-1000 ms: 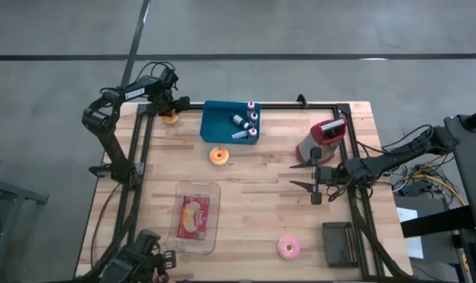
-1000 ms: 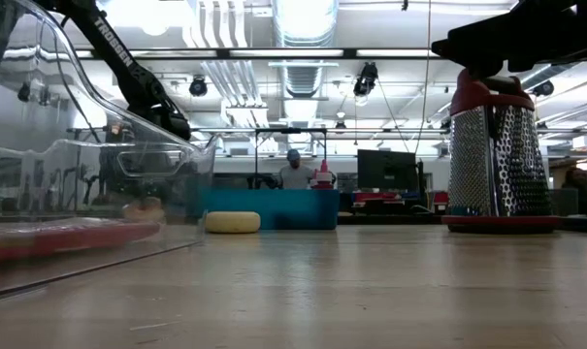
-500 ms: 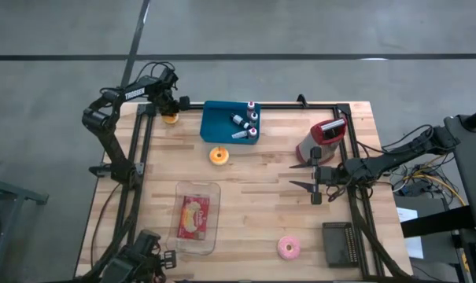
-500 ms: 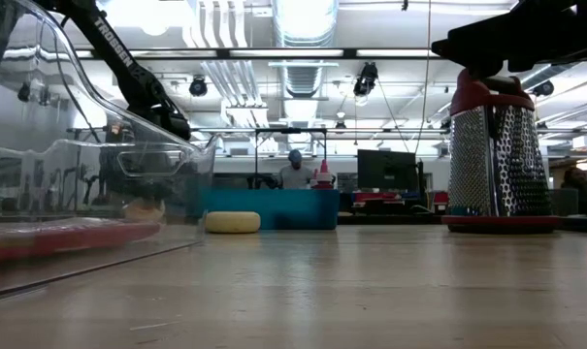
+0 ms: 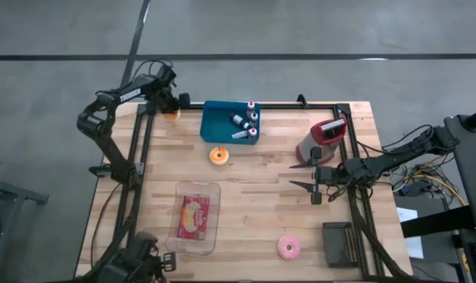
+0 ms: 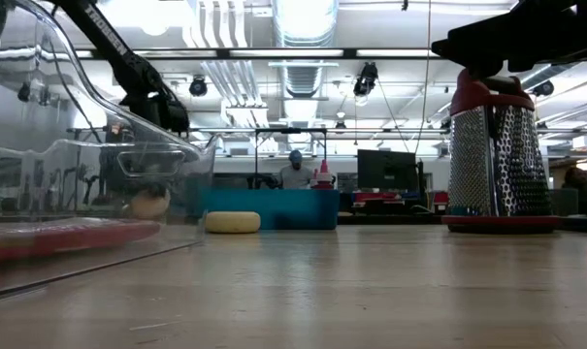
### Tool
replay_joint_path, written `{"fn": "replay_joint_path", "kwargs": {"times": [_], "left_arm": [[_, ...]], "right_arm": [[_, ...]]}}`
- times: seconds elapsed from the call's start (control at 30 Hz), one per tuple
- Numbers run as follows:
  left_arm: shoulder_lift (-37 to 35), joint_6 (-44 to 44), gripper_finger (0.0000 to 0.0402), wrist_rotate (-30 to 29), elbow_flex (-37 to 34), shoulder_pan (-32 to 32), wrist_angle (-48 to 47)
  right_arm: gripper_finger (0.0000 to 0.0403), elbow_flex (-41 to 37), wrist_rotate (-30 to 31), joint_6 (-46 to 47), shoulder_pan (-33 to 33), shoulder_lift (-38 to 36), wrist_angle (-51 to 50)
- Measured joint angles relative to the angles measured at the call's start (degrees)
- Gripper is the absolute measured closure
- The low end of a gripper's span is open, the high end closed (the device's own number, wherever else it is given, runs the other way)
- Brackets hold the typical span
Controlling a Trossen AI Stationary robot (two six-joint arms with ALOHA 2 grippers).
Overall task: Pick & Place Food Item
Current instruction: Put the top yellow black donut into the black bin
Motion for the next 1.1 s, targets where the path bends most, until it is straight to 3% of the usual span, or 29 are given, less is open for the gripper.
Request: {"fn": "replay_joint_path", "kwargs": {"times": [0.27,0.6,0.8,1.1], "left_arm": [[-9.02,-0.27,0.0362,-1.87,0.00,-4.75,-0.16],[-19.95,-0.87,0.0358,-6.04,-0.02,-19.08,3.60],[-23.75,7.37,0.0356,-7.60,-0.11,-30.67,8.62],[-23.11,25.83,0.0354,-9.07,-0.72,-50.32,18.91]], "right_arm": [[0.0186,-0.01,0.01,0.00,-0.02,0.00,0.00],[0.0186,0.00,0.01,0.00,-0.01,0.00,0.00],[0.0186,-0.02,0.00,0.00,0.00,-0.02,0.00],[0.0186,-0.02,0.02,0.00,-0.02,-0.02,0.00]]}}
